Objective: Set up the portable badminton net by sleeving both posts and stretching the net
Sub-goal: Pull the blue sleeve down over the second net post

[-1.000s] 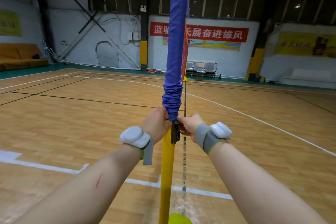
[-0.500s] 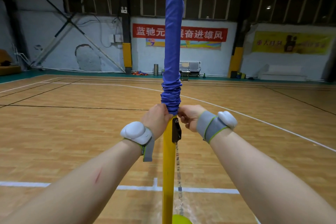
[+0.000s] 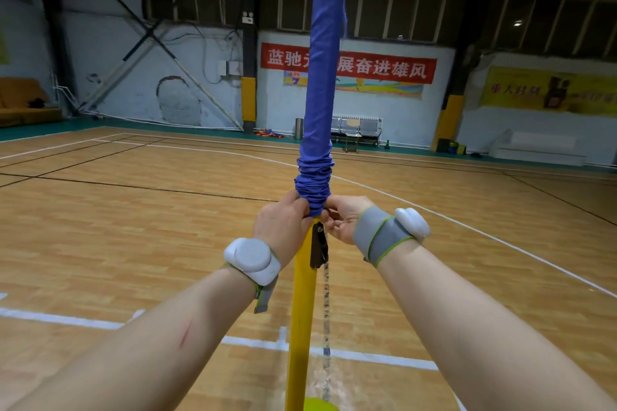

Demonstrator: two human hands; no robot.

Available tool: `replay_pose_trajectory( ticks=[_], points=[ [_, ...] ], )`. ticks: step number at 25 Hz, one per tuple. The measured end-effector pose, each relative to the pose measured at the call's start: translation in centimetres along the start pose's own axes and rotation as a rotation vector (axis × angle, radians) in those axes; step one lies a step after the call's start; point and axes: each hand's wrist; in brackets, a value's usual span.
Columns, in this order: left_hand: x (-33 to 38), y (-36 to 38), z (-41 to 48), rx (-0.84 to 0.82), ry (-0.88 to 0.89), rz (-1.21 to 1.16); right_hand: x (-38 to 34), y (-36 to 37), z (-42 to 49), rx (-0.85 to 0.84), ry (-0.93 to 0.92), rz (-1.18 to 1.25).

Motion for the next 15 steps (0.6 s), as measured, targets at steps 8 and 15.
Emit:
replay_pose_trajectory(
  ticks=[8,15],
  points=[
    [1.0,-1.1,0.2,-0.049,-0.059,-0.072,0.1,-1.1,0.4,-0.094,0.116,0.008],
    [1.2,-1.0,-0.2,-0.163,-0.098,-0.047,-0.3,-1.3,0.0,-0.139,0.15,-0.01]
  ],
)
Point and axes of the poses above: each hand's wrist, its own z-axis towards the middle knuckle, its own y-axis out of the palm, x = y × z, and after that the axes turned 4 degrees about -y, right-handed
